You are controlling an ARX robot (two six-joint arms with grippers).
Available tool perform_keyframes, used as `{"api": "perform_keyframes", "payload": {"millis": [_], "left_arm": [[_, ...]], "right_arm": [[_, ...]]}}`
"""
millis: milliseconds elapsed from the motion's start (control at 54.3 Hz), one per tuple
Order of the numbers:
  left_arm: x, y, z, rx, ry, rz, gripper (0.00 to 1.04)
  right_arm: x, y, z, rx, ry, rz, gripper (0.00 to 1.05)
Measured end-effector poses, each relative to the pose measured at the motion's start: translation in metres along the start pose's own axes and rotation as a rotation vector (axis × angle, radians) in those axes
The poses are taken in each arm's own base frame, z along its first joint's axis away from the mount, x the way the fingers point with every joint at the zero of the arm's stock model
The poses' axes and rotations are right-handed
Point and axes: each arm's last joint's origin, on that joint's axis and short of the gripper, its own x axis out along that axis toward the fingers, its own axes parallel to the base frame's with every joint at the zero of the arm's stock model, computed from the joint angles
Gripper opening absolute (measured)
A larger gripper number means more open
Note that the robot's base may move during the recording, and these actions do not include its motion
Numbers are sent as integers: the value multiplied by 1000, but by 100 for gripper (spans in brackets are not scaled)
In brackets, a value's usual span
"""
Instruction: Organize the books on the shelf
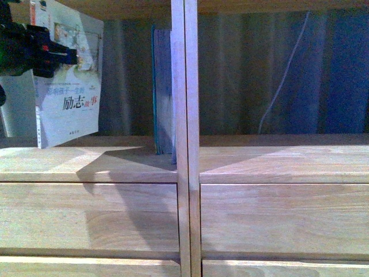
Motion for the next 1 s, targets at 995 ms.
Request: {"api": "perform_keyframes", "payload": {"millis": [995], "left_arm": [[67,-56,-33,3,51,-37,7]], "right_arm": [[-9,0,-2,0,-1,0,33]]}}
